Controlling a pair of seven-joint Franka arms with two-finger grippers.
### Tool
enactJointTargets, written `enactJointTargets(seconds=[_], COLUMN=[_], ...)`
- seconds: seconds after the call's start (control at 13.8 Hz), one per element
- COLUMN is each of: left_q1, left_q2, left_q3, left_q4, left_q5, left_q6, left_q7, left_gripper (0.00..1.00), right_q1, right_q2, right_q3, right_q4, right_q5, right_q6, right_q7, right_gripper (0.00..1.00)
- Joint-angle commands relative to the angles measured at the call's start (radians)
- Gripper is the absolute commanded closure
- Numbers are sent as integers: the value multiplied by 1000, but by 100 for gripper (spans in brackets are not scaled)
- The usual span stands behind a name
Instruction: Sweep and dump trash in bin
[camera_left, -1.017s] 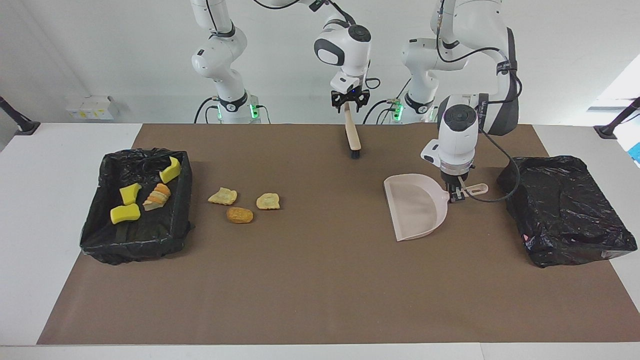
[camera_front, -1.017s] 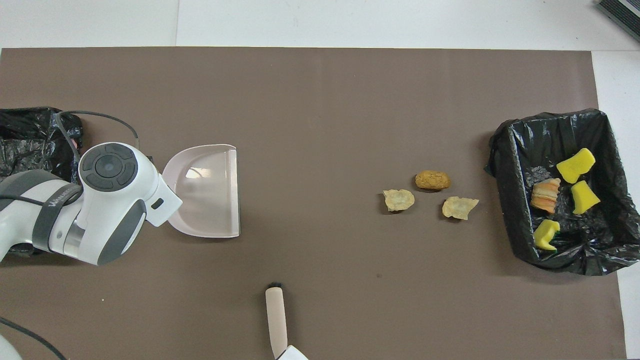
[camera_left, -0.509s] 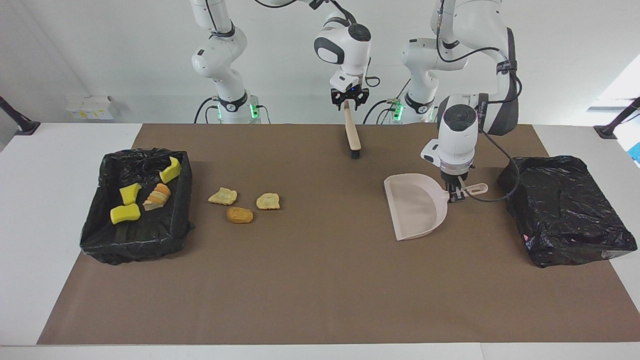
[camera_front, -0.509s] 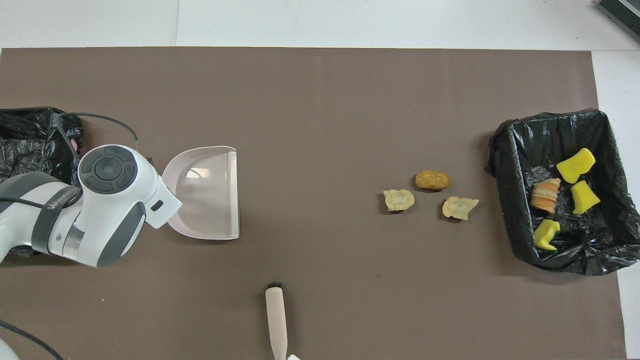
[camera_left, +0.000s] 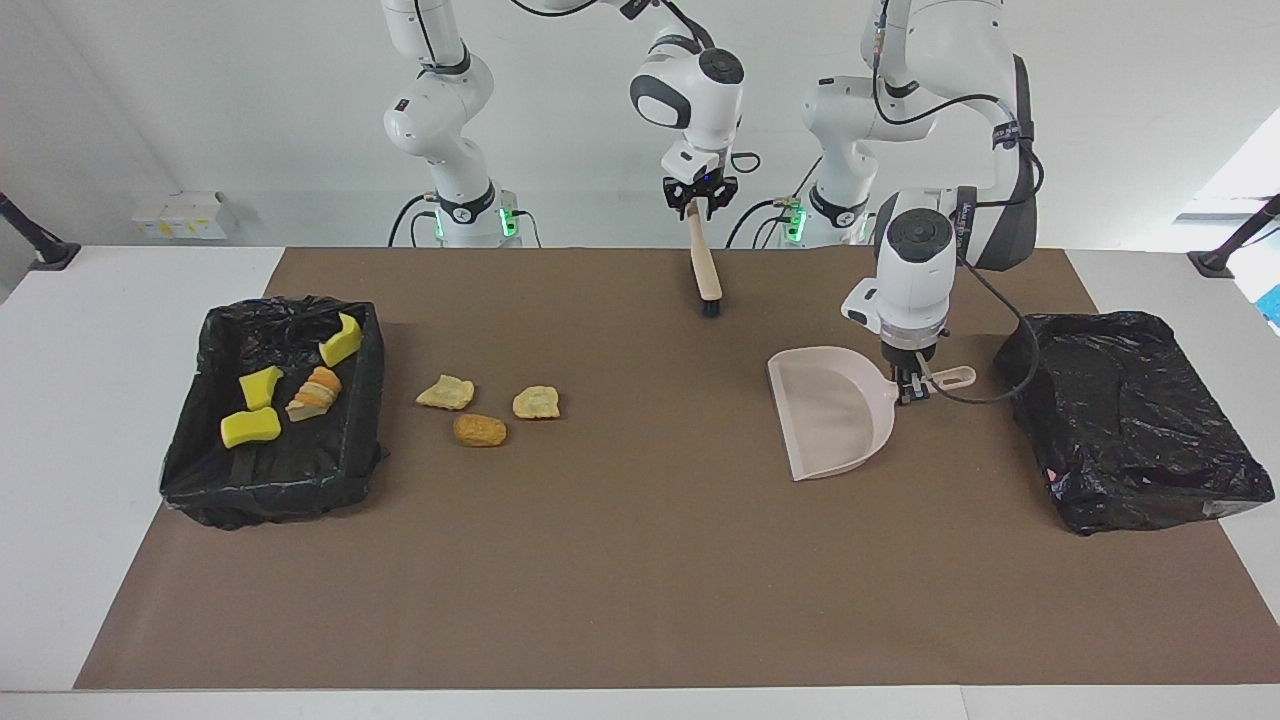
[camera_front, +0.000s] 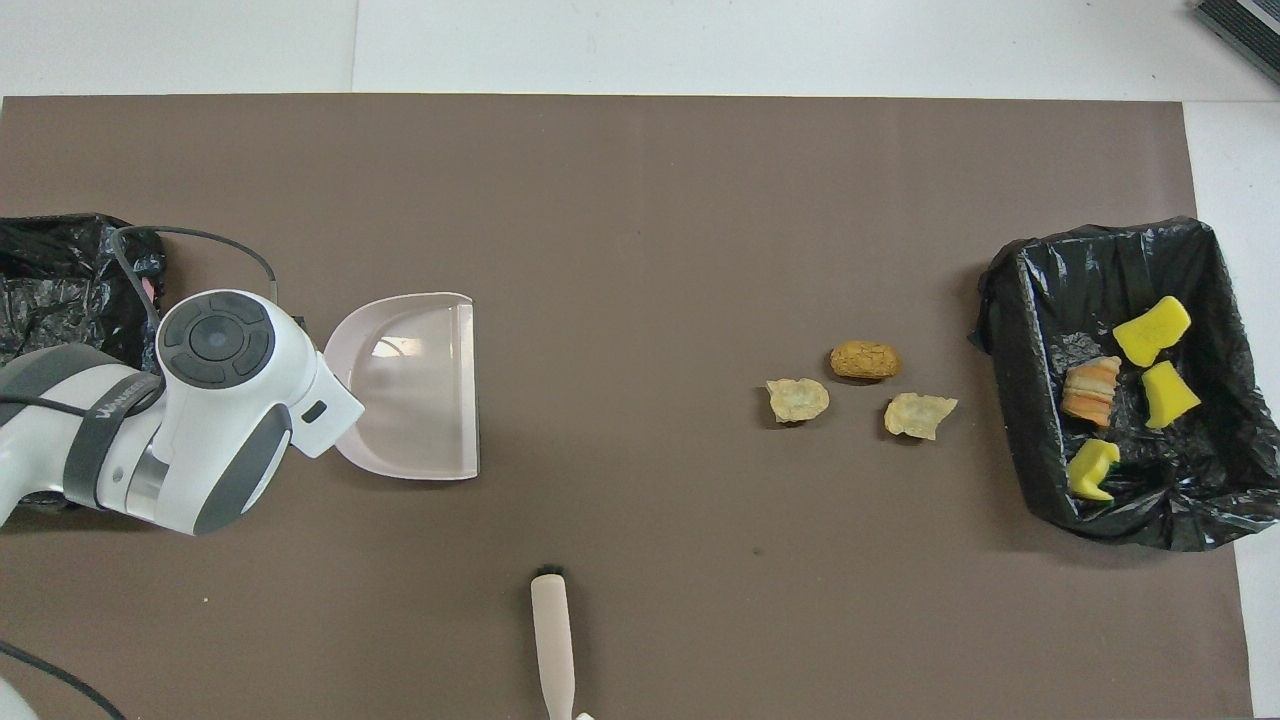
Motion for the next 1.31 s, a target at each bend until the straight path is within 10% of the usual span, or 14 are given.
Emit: enactJointTargets(seconds=[0.0,0.36,0.58,1.24], left_q1=[9,11,12,-9], left_q2=[-32,-32,-32,-29], left_q3=[-5,-5,-5,-11], left_q4=[-44,-46,-44,-37], left_q5=[-9,-9,-9,-29], left_q6=[12,13,15,25], left_q7=[8,6,3,-113], left_gripper=[100,100,100,100], right_q1=[-2,7,3,-177], right_q2=[2,16,25,-24], right_q3=[4,4,2,-13], right_q4=[1,-4,5,159], right_q5=[22,22,19,-94], right_q6=[3,22,7,-259], right_q7=[10,13,-10,-9], right_gripper=[49,56,99,100])
